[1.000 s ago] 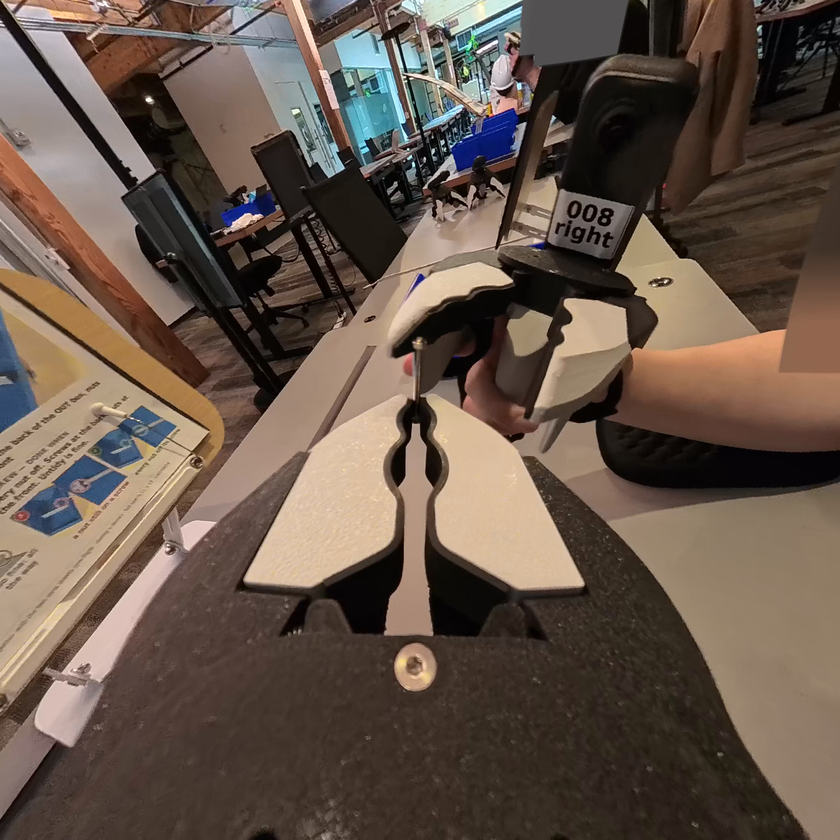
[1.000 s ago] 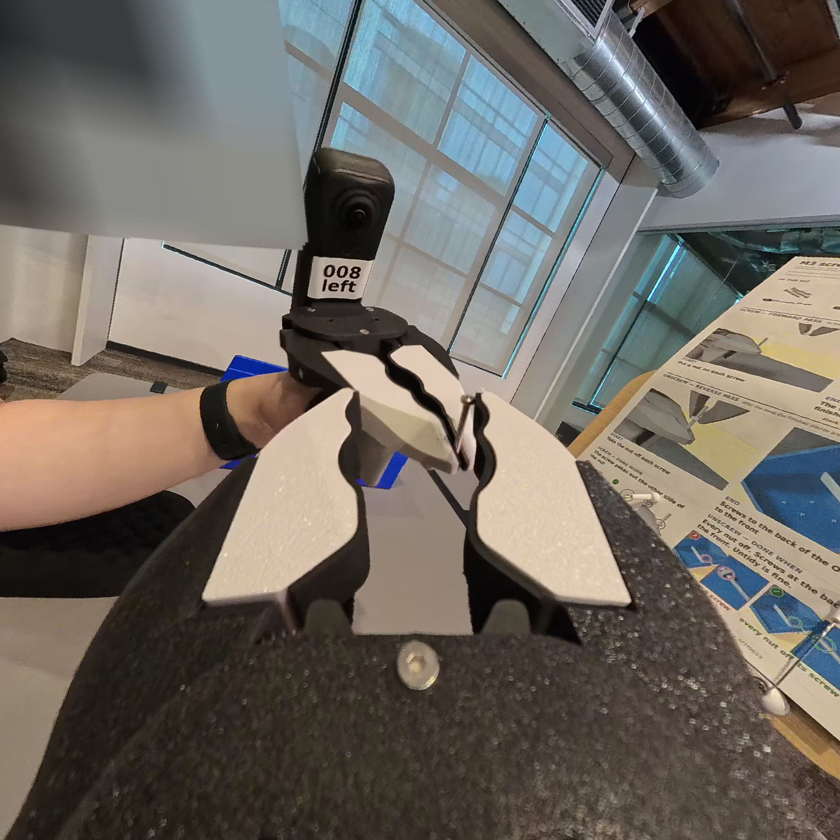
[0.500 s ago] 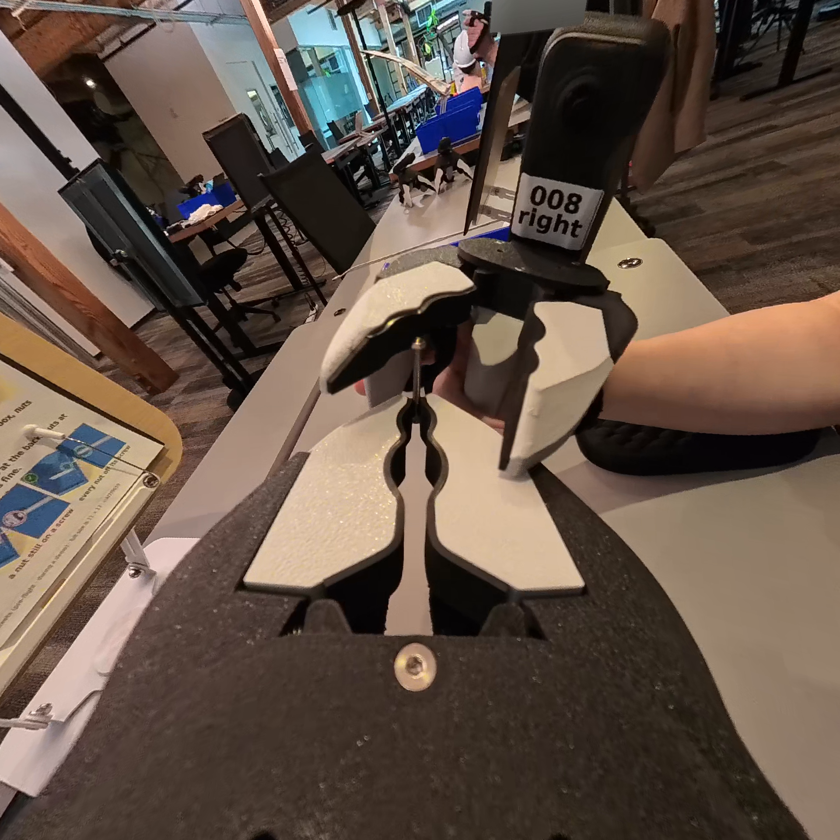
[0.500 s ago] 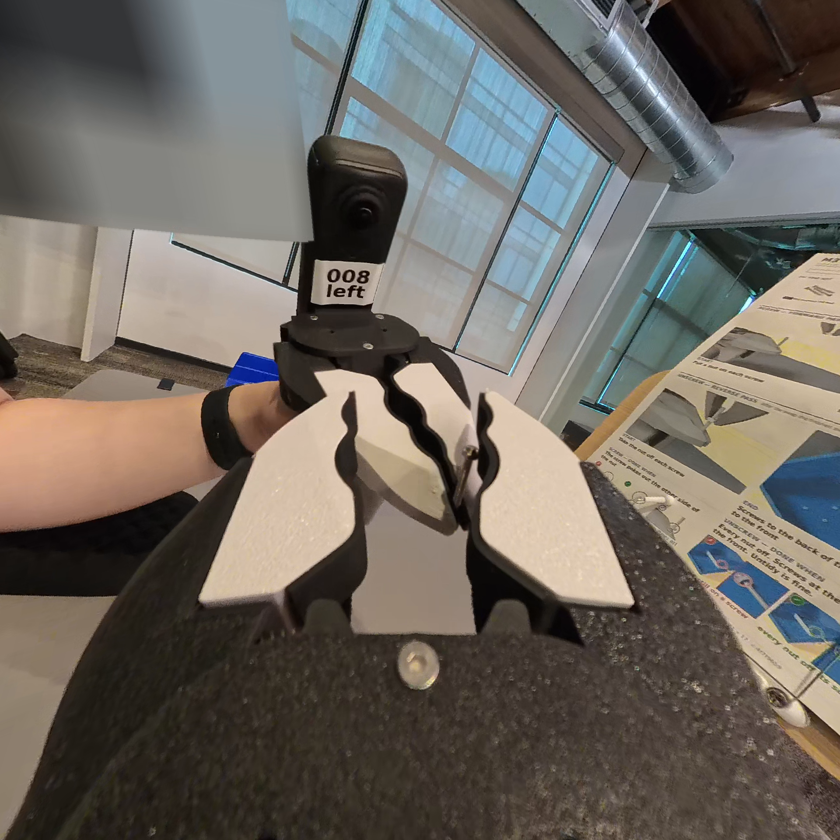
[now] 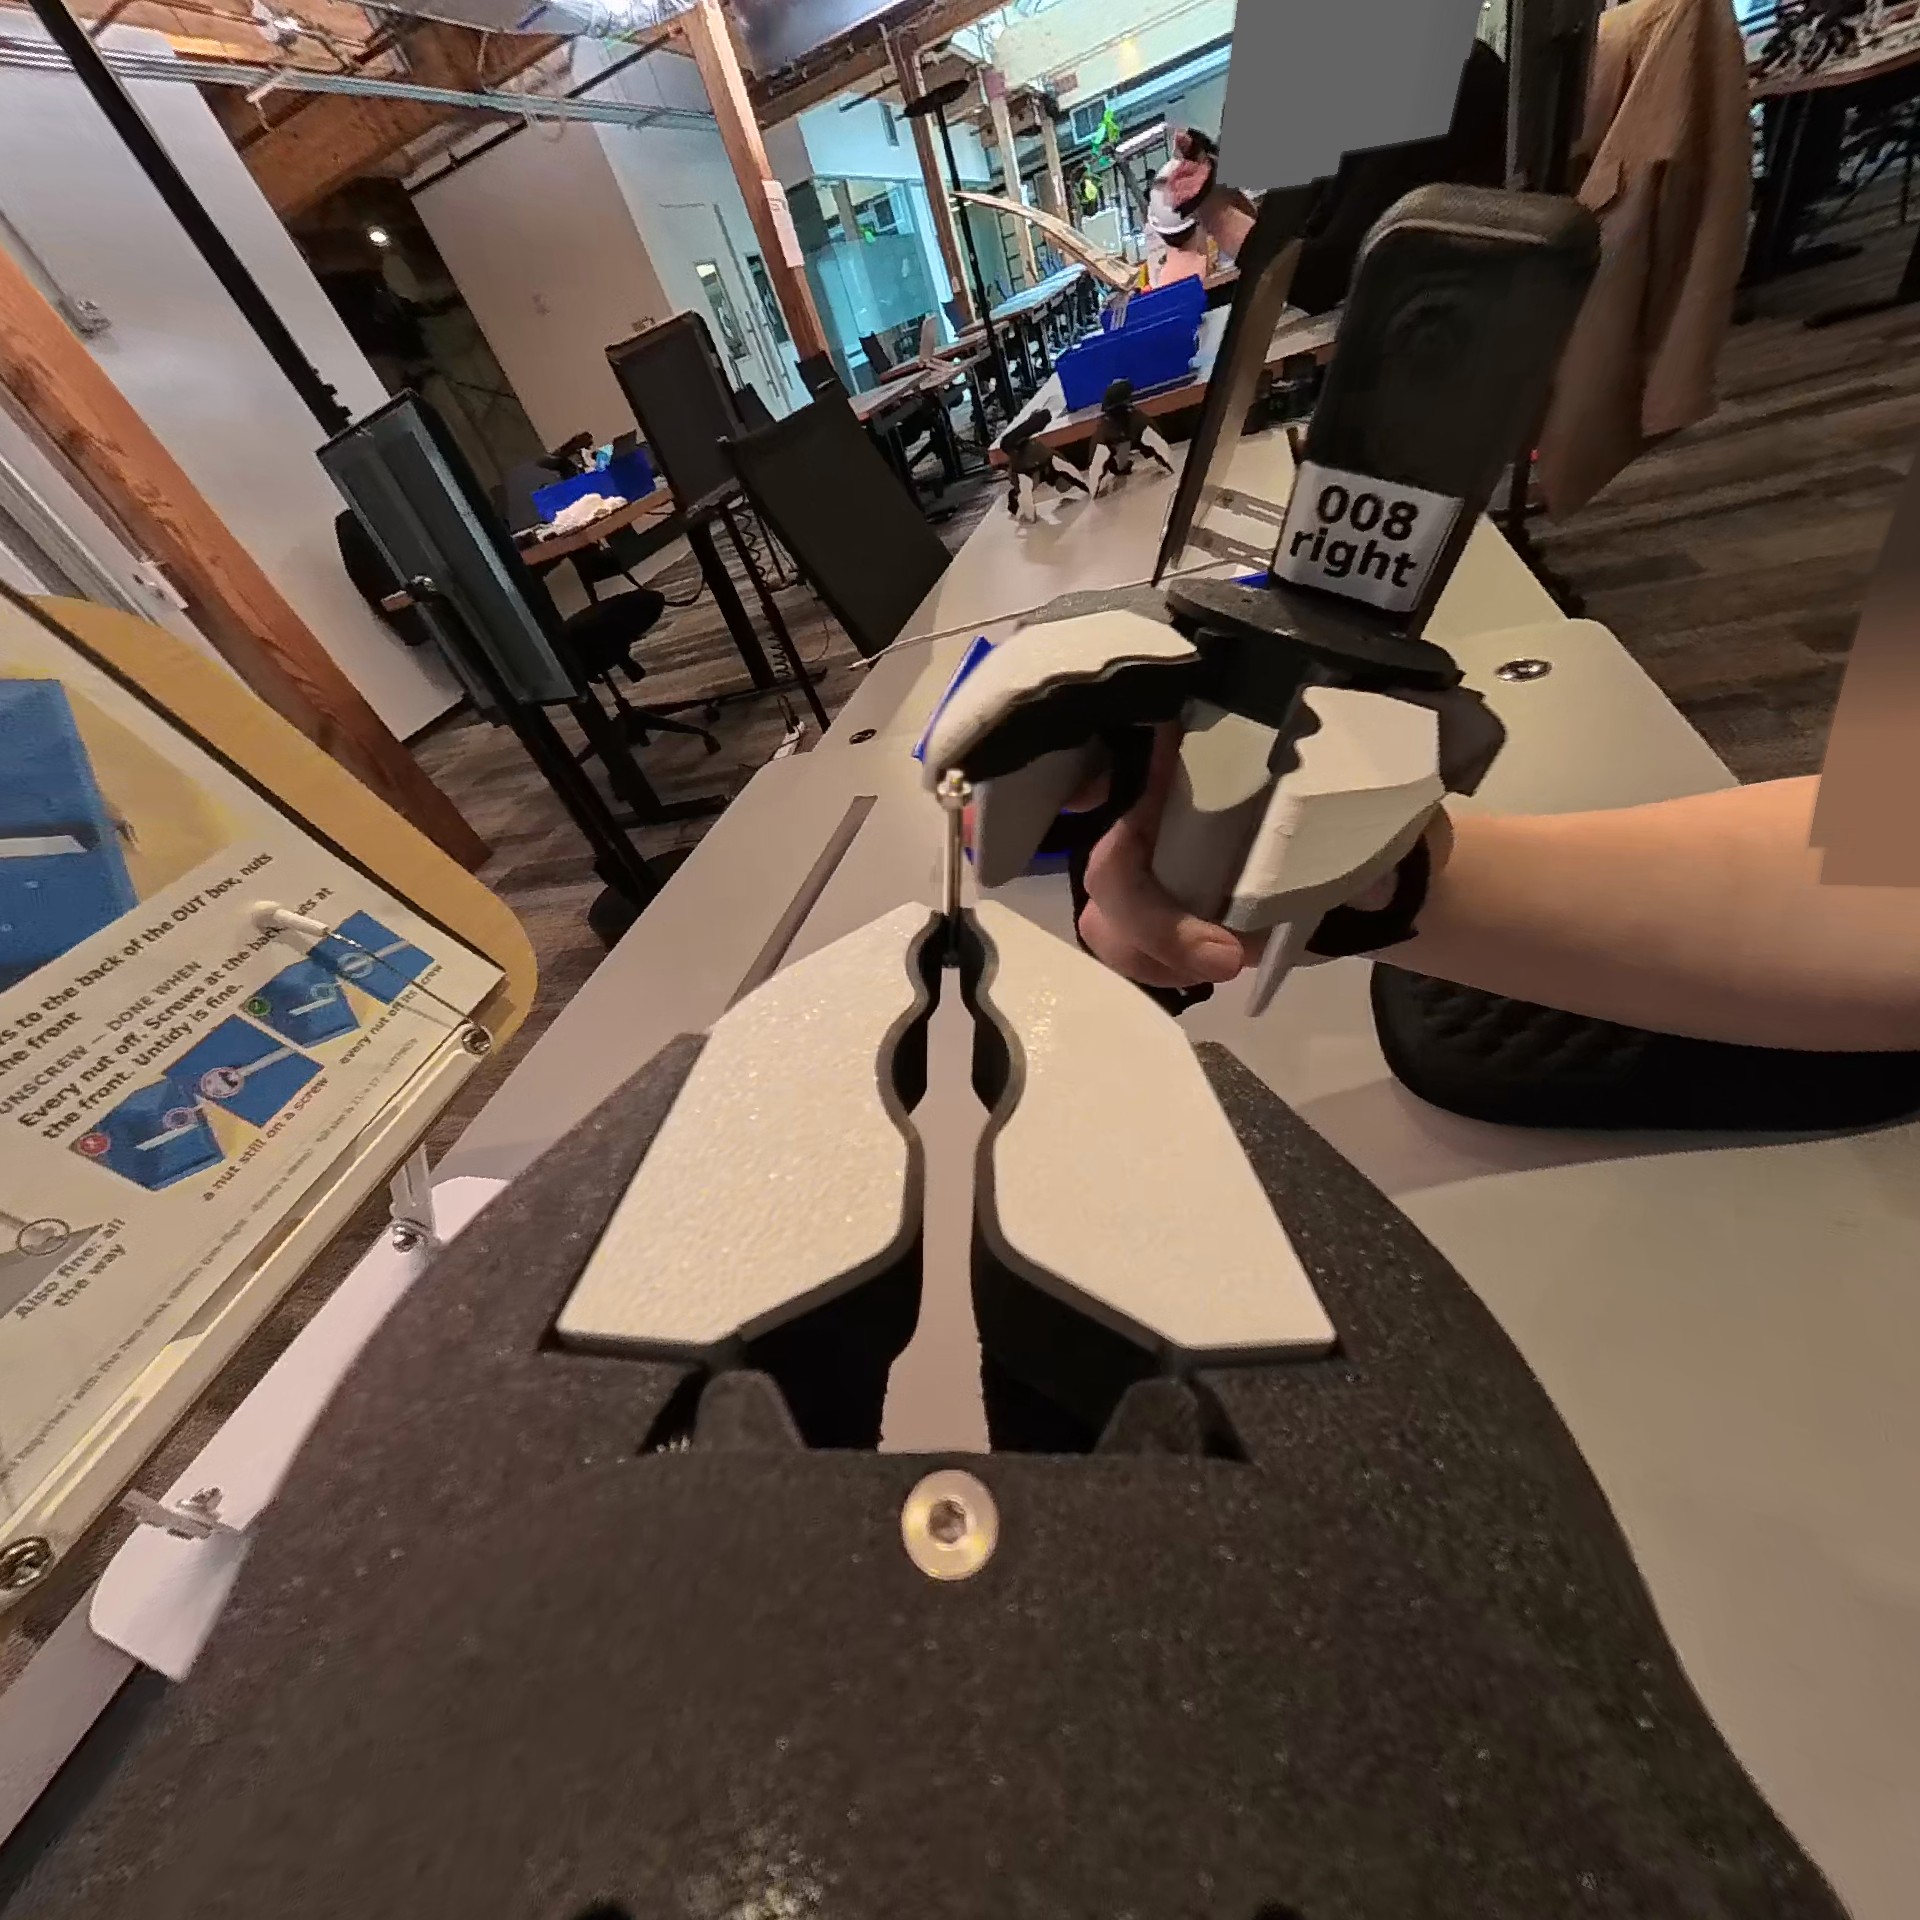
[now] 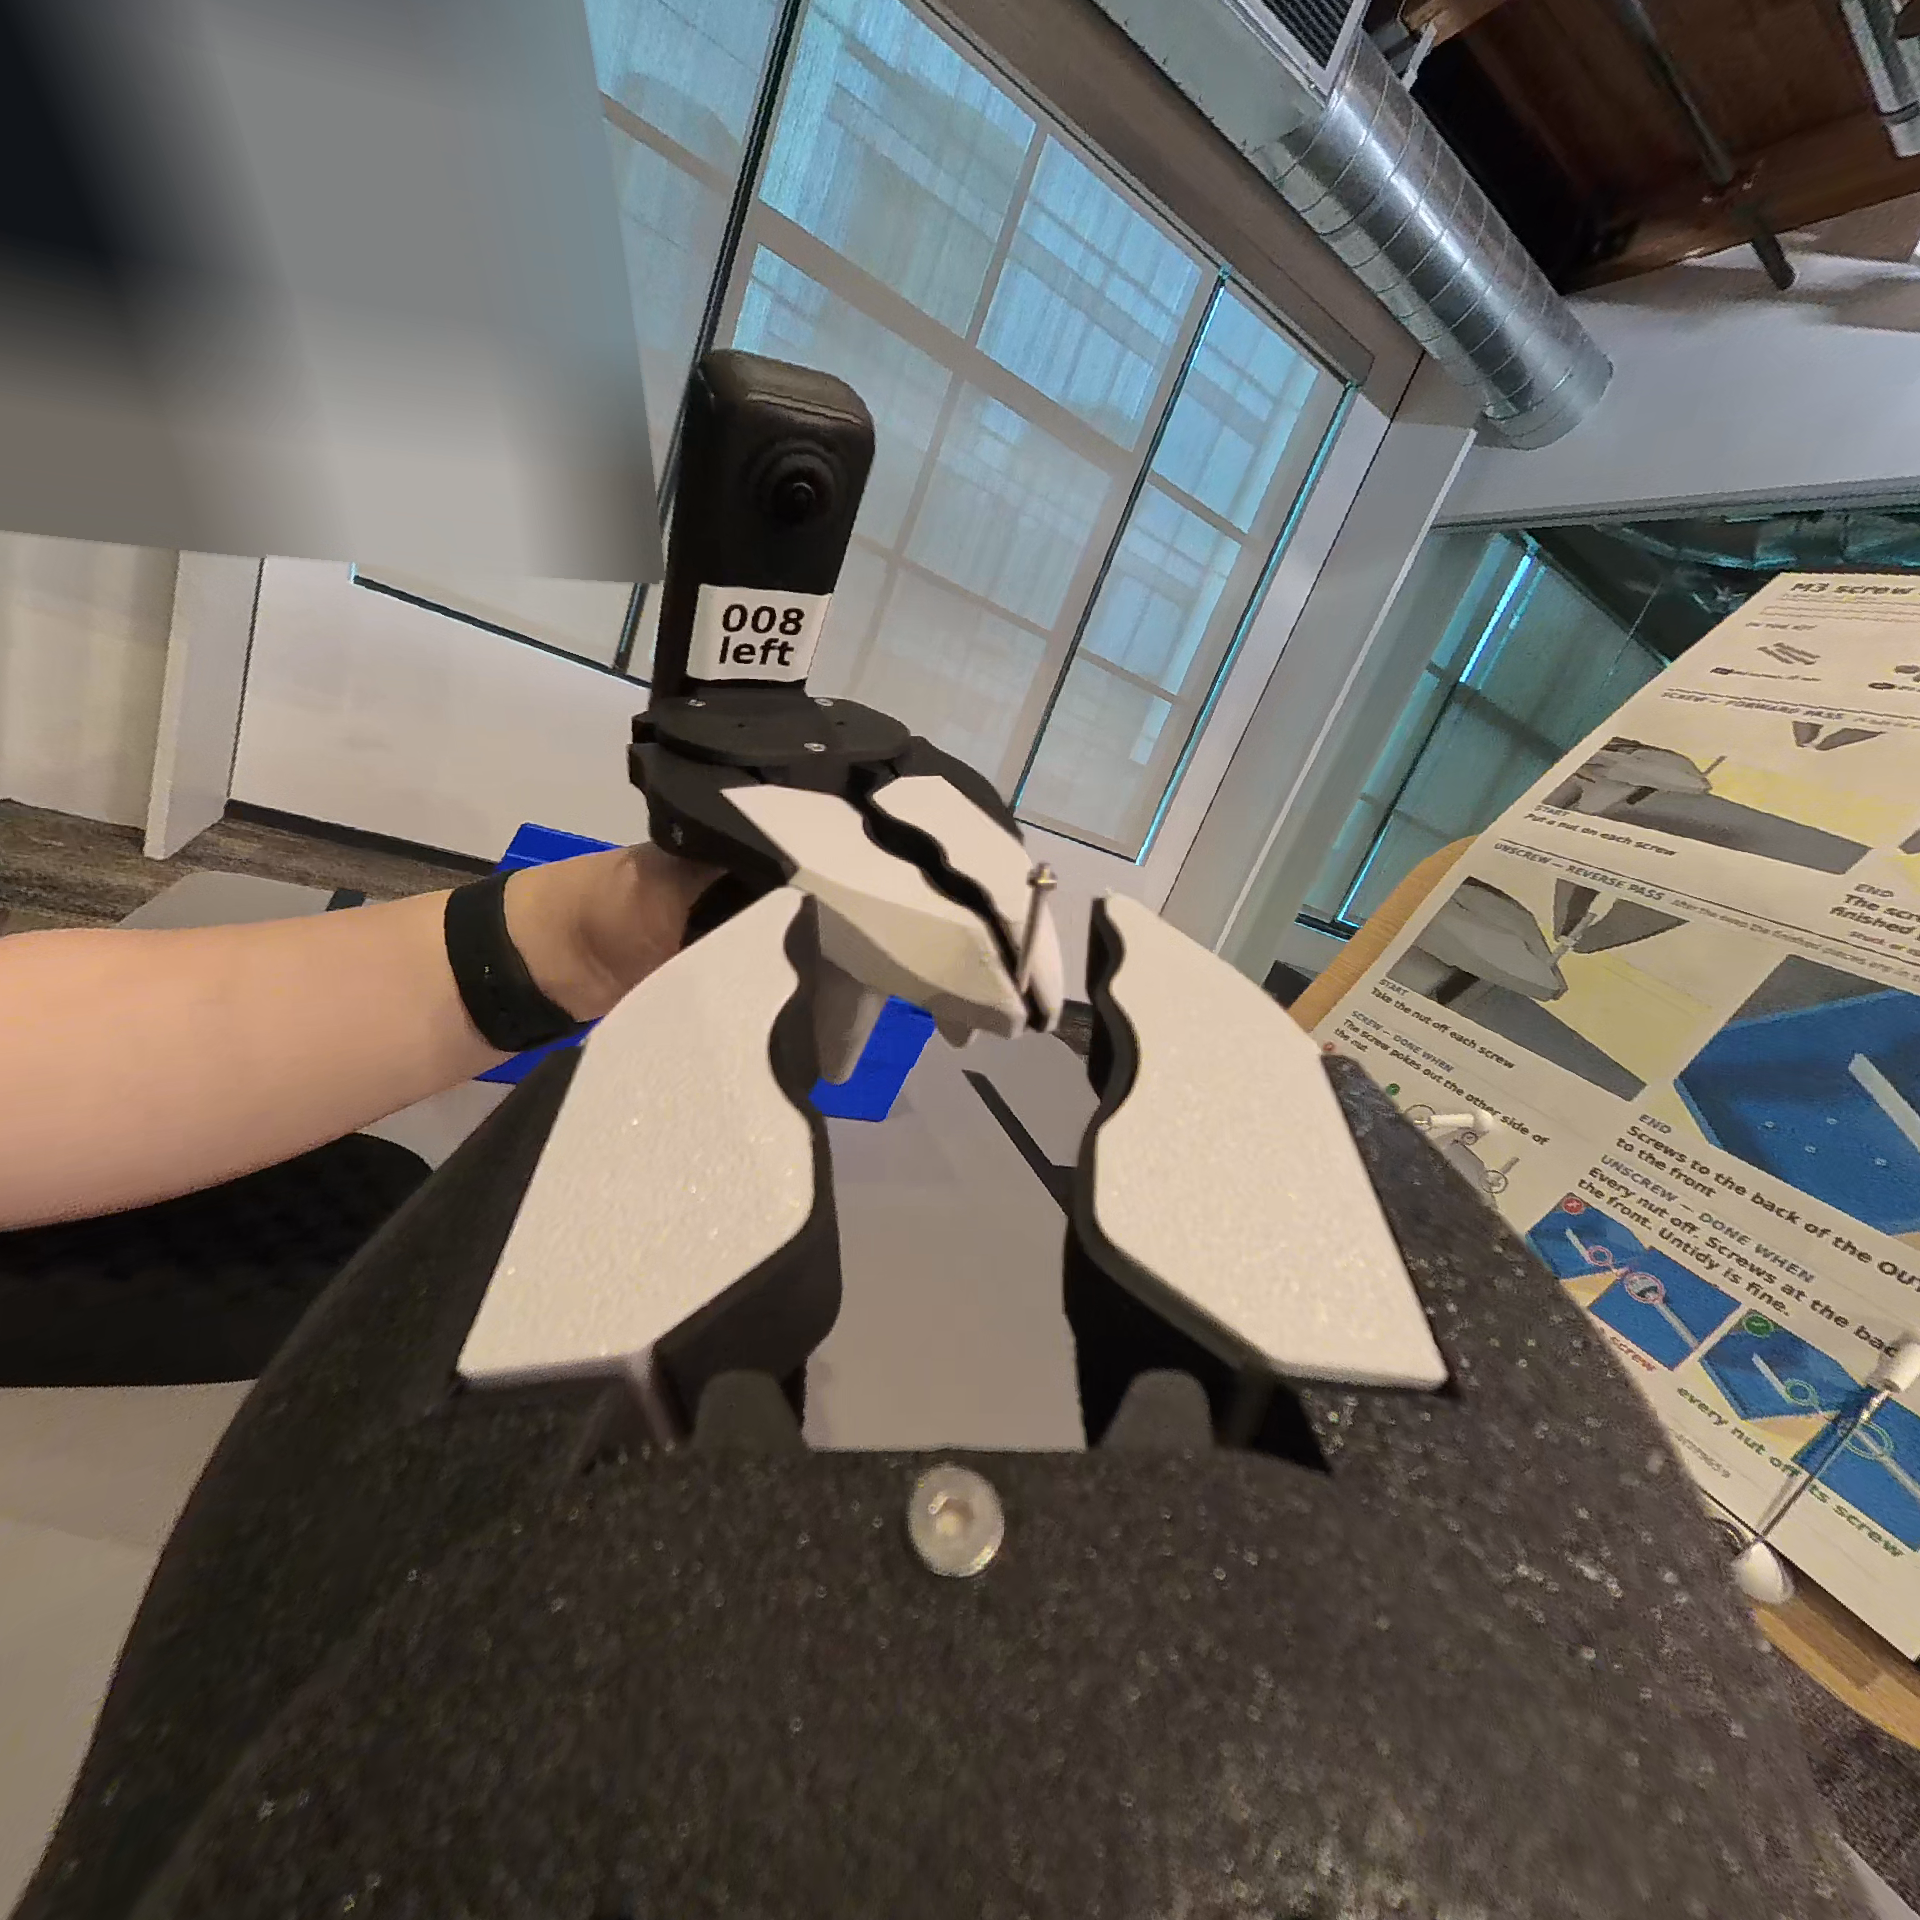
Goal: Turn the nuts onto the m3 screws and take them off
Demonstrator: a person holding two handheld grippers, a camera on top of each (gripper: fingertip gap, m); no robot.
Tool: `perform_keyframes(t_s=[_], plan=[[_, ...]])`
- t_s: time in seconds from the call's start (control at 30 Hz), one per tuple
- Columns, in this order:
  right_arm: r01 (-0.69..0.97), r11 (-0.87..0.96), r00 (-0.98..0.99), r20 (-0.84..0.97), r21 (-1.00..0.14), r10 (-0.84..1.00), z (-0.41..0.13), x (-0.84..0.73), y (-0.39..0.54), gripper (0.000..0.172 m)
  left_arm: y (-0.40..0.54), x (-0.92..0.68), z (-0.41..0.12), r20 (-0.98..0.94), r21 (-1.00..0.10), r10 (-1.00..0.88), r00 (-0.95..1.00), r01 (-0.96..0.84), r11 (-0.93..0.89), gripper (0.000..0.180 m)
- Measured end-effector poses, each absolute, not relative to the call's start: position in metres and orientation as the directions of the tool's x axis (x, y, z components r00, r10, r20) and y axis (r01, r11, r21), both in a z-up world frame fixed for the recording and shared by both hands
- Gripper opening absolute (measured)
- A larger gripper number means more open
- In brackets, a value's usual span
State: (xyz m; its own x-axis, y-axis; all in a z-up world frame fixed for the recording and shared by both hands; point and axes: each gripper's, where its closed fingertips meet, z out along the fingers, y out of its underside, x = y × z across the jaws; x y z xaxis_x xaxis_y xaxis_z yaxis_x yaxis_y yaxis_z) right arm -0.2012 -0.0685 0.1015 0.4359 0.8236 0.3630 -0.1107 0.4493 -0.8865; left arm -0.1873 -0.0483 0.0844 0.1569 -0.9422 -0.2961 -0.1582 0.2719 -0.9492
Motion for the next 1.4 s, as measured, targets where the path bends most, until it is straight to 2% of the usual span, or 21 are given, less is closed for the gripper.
perform_keyframes(t_s=[0.3,0.8,1.1,1.4], plan=[[-0.096,0.446,0.409,0.373,-0.89,0.833,0.096,-0.21,-0.071,0.05,-0.067,-0.162,0.067,-0.311,-0.933,-0.949,0.054,-0.207,0.294,0.002],[-0.102,0.451,0.417,0.373,-0.887,0.829,0.099,-0.205,-0.07,0.047,-0.045,-0.19,0.084,-0.29,-0.952,-0.942,0.169,-0.157,0.264,0.002],[-0.098,0.446,0.413,0.372,-0.889,0.831,0.096,-0.211,-0.07,0.05,-0.064,-0.163,0.068,-0.298,-0.94,-0.952,0.067,-0.196,0.281,0.002],[-0.113,0.429,0.393,0.356,-0.896,0.847,0.097,-0.208,-0.072,0.047,-0.06,-0.165,0.07,-0.297,-0.943,-0.951,0.09,-0.182,0.277,0.002]])
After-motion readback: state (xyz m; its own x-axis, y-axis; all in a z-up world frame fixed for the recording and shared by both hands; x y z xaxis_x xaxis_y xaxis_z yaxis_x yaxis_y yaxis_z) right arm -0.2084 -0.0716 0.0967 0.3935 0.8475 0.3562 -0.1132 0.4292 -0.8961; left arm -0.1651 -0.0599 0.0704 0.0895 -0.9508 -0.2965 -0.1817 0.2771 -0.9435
